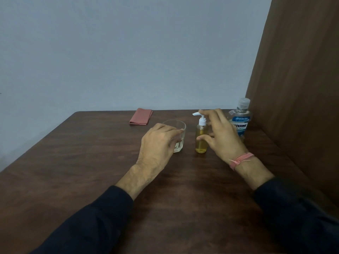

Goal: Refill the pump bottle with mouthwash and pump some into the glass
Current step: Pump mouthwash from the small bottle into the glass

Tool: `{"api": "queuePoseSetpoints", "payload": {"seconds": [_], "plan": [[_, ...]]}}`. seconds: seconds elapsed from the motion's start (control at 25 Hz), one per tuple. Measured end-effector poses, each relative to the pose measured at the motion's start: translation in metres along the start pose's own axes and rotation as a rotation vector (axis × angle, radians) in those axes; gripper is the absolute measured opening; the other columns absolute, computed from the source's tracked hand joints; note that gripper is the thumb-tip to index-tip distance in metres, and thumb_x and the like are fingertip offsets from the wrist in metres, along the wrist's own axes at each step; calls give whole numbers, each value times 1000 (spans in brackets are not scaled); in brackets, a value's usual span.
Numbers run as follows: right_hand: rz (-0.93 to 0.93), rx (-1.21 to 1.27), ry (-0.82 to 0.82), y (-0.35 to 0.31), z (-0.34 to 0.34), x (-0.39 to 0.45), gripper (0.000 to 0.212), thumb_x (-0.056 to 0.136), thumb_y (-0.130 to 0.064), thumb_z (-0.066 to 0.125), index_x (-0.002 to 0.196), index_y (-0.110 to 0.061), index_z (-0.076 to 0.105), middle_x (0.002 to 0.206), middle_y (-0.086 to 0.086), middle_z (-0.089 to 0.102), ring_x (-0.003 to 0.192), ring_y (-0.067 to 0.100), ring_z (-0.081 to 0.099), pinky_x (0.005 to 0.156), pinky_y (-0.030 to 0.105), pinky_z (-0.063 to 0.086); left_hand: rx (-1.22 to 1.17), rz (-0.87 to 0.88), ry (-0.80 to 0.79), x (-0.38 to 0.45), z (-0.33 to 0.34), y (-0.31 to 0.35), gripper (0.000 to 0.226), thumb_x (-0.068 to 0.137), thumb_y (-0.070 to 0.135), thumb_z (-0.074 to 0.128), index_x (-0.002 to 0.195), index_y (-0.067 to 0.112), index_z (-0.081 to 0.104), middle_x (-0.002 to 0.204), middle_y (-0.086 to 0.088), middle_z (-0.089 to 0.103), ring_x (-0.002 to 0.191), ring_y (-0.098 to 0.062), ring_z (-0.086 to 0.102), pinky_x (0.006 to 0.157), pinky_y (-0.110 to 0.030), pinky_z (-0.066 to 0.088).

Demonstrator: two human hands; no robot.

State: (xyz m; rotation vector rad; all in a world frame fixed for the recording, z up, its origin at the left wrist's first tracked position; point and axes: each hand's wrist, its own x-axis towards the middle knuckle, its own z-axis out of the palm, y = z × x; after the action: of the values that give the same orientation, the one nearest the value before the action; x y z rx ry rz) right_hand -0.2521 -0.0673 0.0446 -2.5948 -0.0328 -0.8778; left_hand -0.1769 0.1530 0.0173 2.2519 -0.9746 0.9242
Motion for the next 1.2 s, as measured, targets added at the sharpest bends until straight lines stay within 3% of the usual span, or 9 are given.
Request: {"api": "queuePoseSetpoints", "payload": {"seconds": [0.12, 0.28, 0.32, 0.4, 0.52, 0.64, 0.84, 1.08, 1.2], "plan": [[18, -115, -7, -4, 9, 16, 82, 79, -19, 95, 143, -26, 44, 142, -3, 48, 110, 30, 74, 97, 44, 64, 3, -113, -56, 17, 0, -3, 26, 98, 17, 89, 119, 32, 91, 119, 18, 86, 111, -19, 68, 77, -35, 61], [79, -206, 28, 0, 16, 46, 73, 81, -6, 94, 131, -24, 44, 134, 4, 57, 103, 26, 75, 67, 9, 49, 21, -168, -163, 47, 5, -20, 27, 106, 15, 80, 127, 29, 90, 135, 12, 79, 127, -20, 65, 86, -21, 40], [99, -201, 28, 0, 17, 52, 73, 80, -8, 95, 130, -24, 43, 133, 5, 58, 102, 28, 75, 66, 11, 51, 23, -172, -184, 54, 6, -25, 28, 107, 13, 79, 130, 26, 89, 135, 7, 78, 129, -22, 67, 89, -23, 44], [129, -188, 20, 2, 21, 61, 78, 76, -14, 98, 129, -24, 42, 131, 7, 59, 106, 35, 74, 80, 33, 63, 34, -179, -221, 65, 10, -34, 30, 109, 16, 77, 136, 24, 87, 132, 1, 77, 129, -26, 69, 95, -31, 52], [157, -172, 39, 2, 33, 66, 78, 77, -15, 97, 130, -23, 40, 134, 8, 57, 111, 43, 72, 89, 48, 63, 32, -203, -232, 75, 20, -48, 30, 111, 20, 74, 138, 26, 85, 127, -2, 77, 124, -29, 70, 97, -40, 54], [195, -132, 63, 4, 47, 76, 75, 81, -9, 93, 133, -21, 41, 138, 8, 53, 114, 47, 69, 90, 50, 62, -23, -246, -216, 85, 36, -65, 32, 110, 12, 72, 136, 23, 86, 126, -5, 78, 123, -31, 71, 99, -45, 54], [215, -123, 92, 15, 69, 110, 70, 83, -1, 88, 132, -18, 41, 134, 9, 52, 106, 44, 69, 83, 45, 58, -12, -229, -213, 106, 63, -84, 37, 109, 4, 69, 137, 22, 86, 128, -3, 77, 123, -29, 71, 90, -34, 50], [243, -151, 86, 41, 95, 155, 68, 86, -1, 81, 136, -17, 38, 127, 15, 63, 109, 45, 68, 94, 52, 57, -40, -235, -184, 128, 96, -101, 25, 109, 13, 75, 129, 20, 89, 122, -6, 74, 119, -32, 70, 90, -44, 53], [255, -160, 103, 53, 102, 172, 66, 87, -1, 79, 137, -16, 38, 125, 16, 62, 105, 47, 68, 92, 55, 58, -31, -248, -167, 137, 110, -108, 33, 104, 3, 78, 133, 17, 87, 124, -7, 75, 122, -34, 70, 93, -46, 55]]}}
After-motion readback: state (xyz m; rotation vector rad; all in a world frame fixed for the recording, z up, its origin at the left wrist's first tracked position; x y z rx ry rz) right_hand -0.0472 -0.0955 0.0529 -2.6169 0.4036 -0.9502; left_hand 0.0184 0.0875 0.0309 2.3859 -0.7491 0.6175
